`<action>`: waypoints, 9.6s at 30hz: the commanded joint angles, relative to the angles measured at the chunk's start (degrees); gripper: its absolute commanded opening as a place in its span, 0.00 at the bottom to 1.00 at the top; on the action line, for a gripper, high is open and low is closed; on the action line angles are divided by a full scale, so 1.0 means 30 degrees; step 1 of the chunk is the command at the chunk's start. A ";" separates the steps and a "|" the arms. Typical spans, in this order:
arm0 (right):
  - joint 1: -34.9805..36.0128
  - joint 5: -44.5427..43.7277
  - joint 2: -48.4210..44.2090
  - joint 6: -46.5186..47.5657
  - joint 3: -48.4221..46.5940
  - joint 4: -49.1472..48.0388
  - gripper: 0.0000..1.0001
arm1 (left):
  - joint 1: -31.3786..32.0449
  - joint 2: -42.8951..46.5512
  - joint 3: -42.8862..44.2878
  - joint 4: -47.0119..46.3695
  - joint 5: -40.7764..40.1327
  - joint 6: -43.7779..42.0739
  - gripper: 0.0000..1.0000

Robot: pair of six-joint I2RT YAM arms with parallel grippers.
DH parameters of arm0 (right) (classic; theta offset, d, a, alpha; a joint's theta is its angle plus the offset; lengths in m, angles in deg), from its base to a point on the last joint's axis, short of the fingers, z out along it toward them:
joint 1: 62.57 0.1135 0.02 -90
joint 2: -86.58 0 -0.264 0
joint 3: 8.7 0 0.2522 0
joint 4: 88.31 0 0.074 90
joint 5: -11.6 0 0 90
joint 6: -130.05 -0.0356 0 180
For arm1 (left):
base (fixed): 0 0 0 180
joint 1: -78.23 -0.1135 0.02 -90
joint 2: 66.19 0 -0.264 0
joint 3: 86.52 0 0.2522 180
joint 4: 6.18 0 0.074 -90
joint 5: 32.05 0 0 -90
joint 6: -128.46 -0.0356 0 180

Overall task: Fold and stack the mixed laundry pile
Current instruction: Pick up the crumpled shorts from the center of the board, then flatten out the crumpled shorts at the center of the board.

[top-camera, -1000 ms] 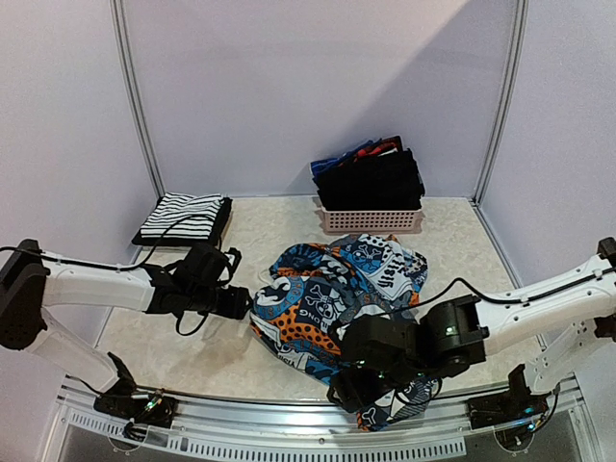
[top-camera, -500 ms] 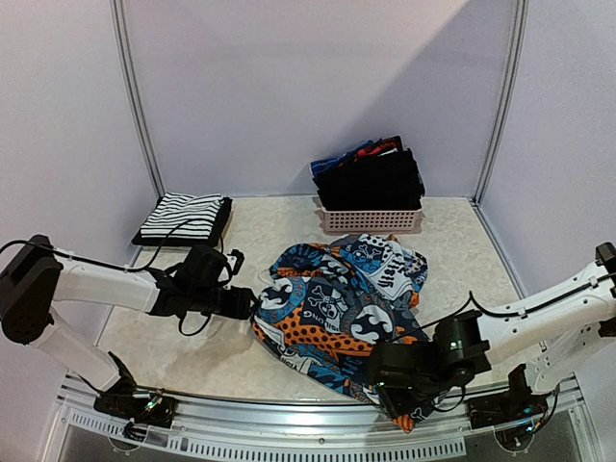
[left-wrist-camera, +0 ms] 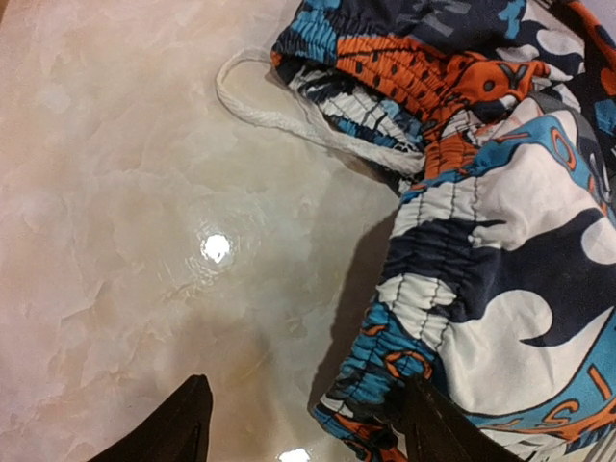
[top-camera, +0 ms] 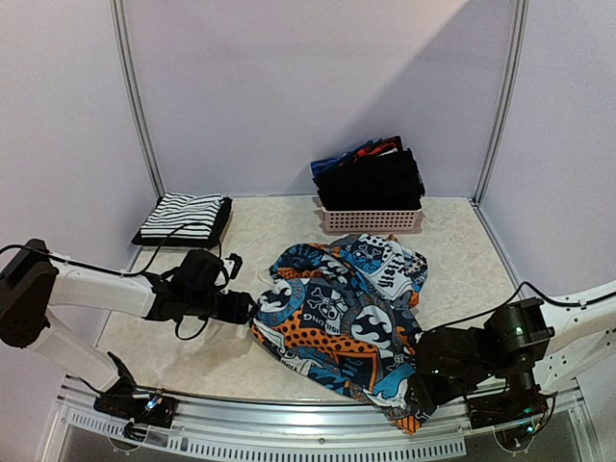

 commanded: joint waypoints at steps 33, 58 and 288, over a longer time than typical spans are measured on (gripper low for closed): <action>0.0914 -0.1191 0.8994 0.2930 -0.1756 0.1531 0.32 | 0.3291 -0.0312 -0.0491 -0.0146 -0.0628 0.2533 0.00; 0.0566 -1.1048 0.6845 0.1943 -0.8247 0.7116 0.00 | 0.3291 0.9118 0.2337 0.7317 -0.4094 0.1708 0.00; 0.0552 -0.1240 1.0078 0.9395 -0.5229 -0.0733 0.60 | 0.3209 0.6493 -0.2384 0.6877 -0.4796 0.5050 0.52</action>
